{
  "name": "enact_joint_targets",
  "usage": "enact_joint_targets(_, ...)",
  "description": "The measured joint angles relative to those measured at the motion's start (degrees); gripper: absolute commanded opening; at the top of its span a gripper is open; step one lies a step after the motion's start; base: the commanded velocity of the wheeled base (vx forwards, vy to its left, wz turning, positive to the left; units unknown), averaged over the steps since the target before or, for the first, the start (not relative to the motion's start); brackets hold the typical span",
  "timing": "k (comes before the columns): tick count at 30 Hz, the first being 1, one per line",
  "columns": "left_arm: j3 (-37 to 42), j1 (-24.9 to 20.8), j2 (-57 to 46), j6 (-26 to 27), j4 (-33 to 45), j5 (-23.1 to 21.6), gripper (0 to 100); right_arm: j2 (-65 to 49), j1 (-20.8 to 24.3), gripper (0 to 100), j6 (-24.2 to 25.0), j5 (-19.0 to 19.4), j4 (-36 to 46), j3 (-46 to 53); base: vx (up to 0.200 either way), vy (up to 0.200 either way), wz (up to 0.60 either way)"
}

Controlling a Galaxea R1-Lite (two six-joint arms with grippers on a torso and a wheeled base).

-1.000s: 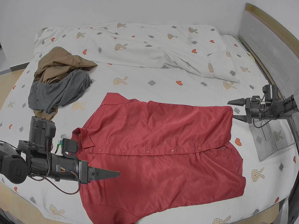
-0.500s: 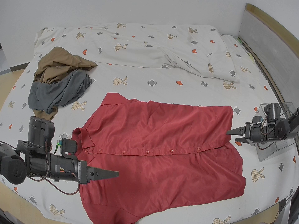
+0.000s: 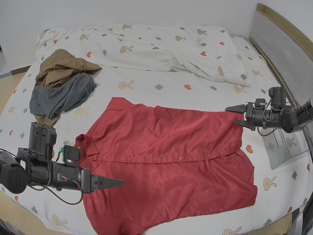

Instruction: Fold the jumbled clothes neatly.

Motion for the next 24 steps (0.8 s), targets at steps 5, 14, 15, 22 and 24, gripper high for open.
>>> enact_joint_targets(5, 0.0, 0.0, 0.0, 0.0, 0.0, 0.0, 100, 4.7, 3.3, 100, 1.9, -5.1, -0.3, -6.1, 0.000, 0.000, 0.00)
enact_joint_targets(14, 0.2, 0.0, 0.3, 0.0, -0.4, 0.0, 100, 12.2, 4.2, 100, 2.1, -9.4, -0.5, -5.7, 0.000, 0.000, 0.00)
enact_joint_targets(15, 0.2, 0.0, 0.4, 0.0, -0.4, 0.0, 100, 12.5, 3.8, 100, 1.9, -9.5, -0.6, -5.1, 0.000, 0.000, 0.00)
enact_joint_targets(22, 0.6, 0.0, 1.0, 0.0, -2.0, 0.0, 100, 13.3, 1.4, 100, -1.4, -9.4, -1.3, 1.4, 0.000, 0.000, 0.00)
enact_joint_targets(24, 0.7, 0.0, 1.1, 0.0, -2.2, 0.0, 100, 12.9, 1.1, 100, -1.6, -9.3, -1.3, 2.5, 0.000, 0.000, 0.00)
